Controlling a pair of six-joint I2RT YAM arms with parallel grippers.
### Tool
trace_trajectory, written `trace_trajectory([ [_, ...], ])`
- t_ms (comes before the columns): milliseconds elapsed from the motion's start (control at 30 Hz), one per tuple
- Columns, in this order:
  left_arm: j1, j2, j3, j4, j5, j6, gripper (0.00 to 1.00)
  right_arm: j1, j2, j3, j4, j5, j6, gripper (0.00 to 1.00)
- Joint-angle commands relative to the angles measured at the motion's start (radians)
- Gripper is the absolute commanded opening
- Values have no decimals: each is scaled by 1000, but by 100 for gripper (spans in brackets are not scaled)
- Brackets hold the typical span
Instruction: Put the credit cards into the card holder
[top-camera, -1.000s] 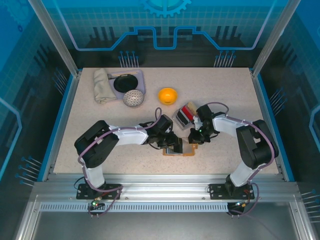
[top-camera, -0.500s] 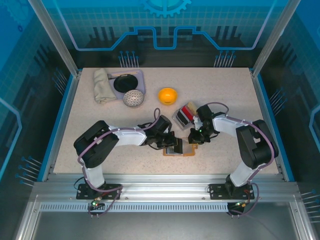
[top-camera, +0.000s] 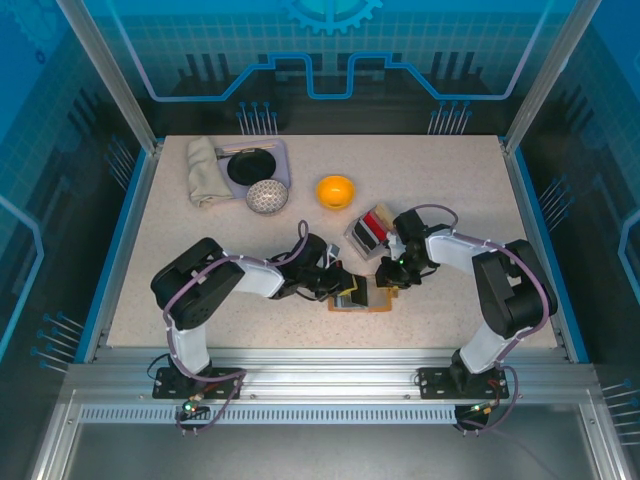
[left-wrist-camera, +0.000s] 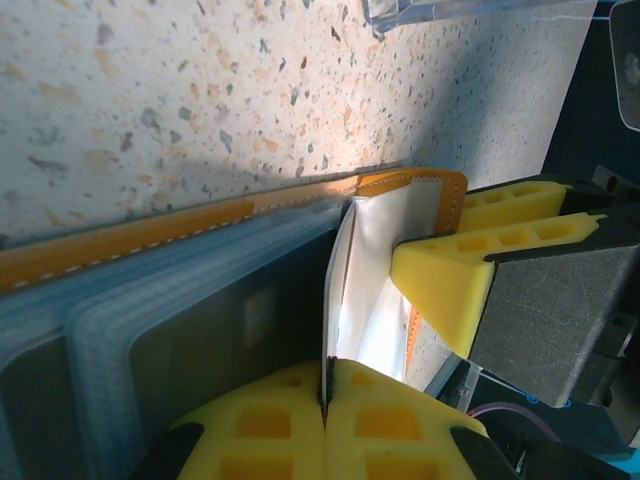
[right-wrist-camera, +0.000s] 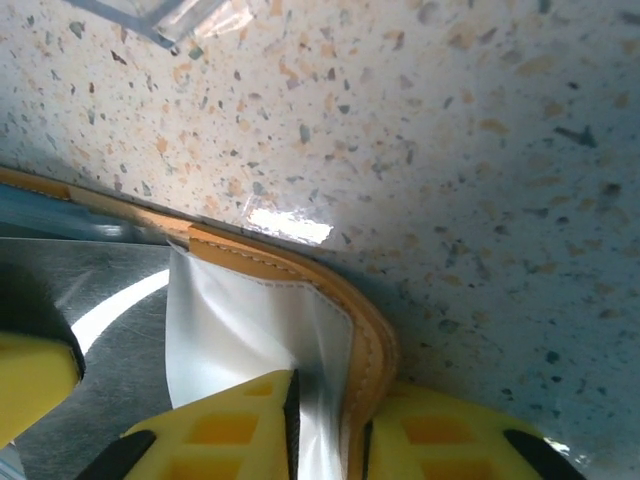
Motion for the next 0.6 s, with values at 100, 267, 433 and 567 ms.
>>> trace_trajectory([
  [100, -7, -130, 13, -318, -91, 115, 0, -12, -41, -3, -56, 52, 0, 31],
  [267, 5, -219, 8, -363, -100, 133, 0, -14, -144, 35, -82, 52, 14, 45],
  [433, 19, -282, 1, -387, -137, 117, 0, -14, -271, 37, -72, 12, 51, 47],
  [567, 43, -343, -30, -311, -125, 71, 0, -16, -328, 22, -20, -128, 69, 53],
])
